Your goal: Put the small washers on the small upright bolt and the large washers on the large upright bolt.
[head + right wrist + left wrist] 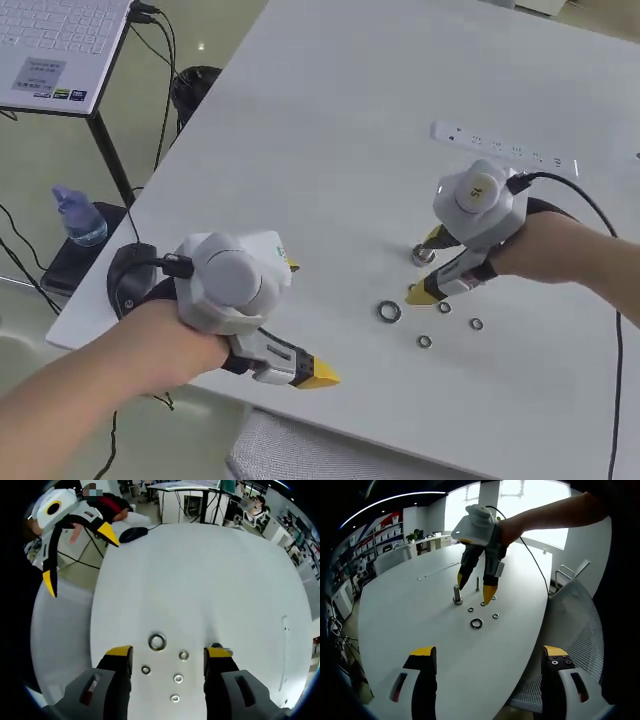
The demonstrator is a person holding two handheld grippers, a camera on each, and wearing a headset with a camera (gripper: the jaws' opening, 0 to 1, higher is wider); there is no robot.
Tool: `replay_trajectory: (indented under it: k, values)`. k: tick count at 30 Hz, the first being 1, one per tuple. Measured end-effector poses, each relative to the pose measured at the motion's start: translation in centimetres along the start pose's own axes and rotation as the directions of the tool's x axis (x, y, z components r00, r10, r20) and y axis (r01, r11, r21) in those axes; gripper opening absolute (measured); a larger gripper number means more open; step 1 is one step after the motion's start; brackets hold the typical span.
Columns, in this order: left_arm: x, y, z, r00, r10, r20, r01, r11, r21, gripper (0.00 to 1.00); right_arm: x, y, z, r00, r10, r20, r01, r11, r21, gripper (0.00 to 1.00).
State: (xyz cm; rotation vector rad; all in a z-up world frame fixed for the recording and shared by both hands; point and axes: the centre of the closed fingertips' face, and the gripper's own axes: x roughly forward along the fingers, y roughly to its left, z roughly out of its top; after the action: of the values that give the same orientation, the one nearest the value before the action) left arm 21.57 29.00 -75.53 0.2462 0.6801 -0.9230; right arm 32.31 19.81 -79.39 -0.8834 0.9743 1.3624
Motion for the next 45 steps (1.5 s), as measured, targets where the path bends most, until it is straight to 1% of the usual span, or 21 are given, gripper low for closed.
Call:
replay_trajectory:
  k: [4, 9, 12, 16, 21, 23, 26, 29, 30, 32, 35, 38, 41, 45]
  values:
    - [0.0, -0.1, -0.1, 1.0000, 0.001, 0.005, -0.001, 1.000, -0.003, 0.88, 0.0, 0.4, 0.0, 0.9998, 0.006, 0.017, -0.006, 1.000, 0.013, 0.59]
    - [0.1, -0.3, -0.2, 0.9999, 0.000, 0.014, 0.000, 1.000, -0.003, 0.88, 0.1, 1.2, 0.1, 0.9994, 0.000, 0.035, 0.001, 1.000, -0.005, 0.60]
    - [0.1, -0.4, -0.2, 0.9997, 0.001, 0.024, -0.001, 1.000, -0.009, 0.89, 0.5, 1.9, 0.1, 0.9992, 0.004, 0.039, -0.003, 1.000, -0.017, 0.60]
    - [0.1, -0.6, -0.4, 0.9998, -0.003, 0.019, 0.003, 1.000, -0.010, 0.88, 1.1, 2.4, 0.1, 0.9989, 0.009, 0.047, -0.008, 1.000, -0.014, 0.60]
    - [0.0, -0.3, -0.4, 0.9998, 0.002, 0.020, -0.002, 1.000, -0.009, 0.88, 2.4, 2.5, -0.3, 0.9995, 0.007, 0.032, -0.006, 0.999, -0.037, 0.60]
    - [0.0, -0.2, -0.4, 0.9998, 0.006, 0.020, -0.006, 1.000, 0.001, 0.87, 2.9, 2.6, -0.5, 0.9997, 0.005, 0.025, -0.004, 0.999, -0.044, 0.60]
    - [0.1, -0.3, -0.4, 0.9999, 0.002, 0.016, -0.002, 1.000, 0.006, 0.87, 3.6, 2.7, -0.7, 0.9999, 0.007, 0.014, -0.006, 0.999, -0.053, 0.59]
    - [0.1, -0.3, -0.5, 0.9998, 0.000, 0.022, 0.000, 1.000, 0.005, 0.87, 4.4, 2.8, -0.9, 0.9999, 0.011, -0.003, -0.011, 0.998, -0.067, 0.58]
    - [0.1, -0.2, -0.5, 0.9997, 0.002, 0.024, -0.002, 1.000, 0.004, 0.87, 4.7, 2.5, -1.3, 0.9998, 0.013, -0.014, -0.014, 0.997, -0.075, 0.58]
    - [0.1, 0.0, -0.5, 0.9997, 0.005, 0.025, -0.005, 1.000, 0.003, 0.87, 5.1, 2.4, -1.5, 0.9997, 0.013, -0.022, -0.014, 0.996, -0.083, 0.57]
    - [0.2, -0.3, -0.7, 0.9999, -0.007, 0.015, 0.007, 1.000, 0.015, 0.87, 5.5, 2.3, -1.3, 0.9998, 0.006, -0.020, -0.008, 0.996, -0.094, 0.56]
    - [0.2, -0.4, -0.6, 0.9998, -0.015, 0.017, 0.014, 1.000, 0.017, 0.86, 5.9, 2.2, -1.2, 0.9998, 0.002, -0.021, -0.004, 0.994, -0.106, 0.56]
    - [0.3, -0.4, -0.7, 0.9997, -0.018, 0.015, 0.017, 1.000, 0.023, 0.86, 6.4, 2.1, -1.7, 0.9992, 0.007, -0.038, -0.011, 0.994, -0.110, 0.53]
    - [0.4, -0.3, -0.7, 0.9997, -0.024, 0.007, 0.024, 0.999, 0.030, 0.85, 6.7, 2.1, -1.8, 0.9992, 0.007, -0.040, -0.011, 0.994, -0.108, 0.51]
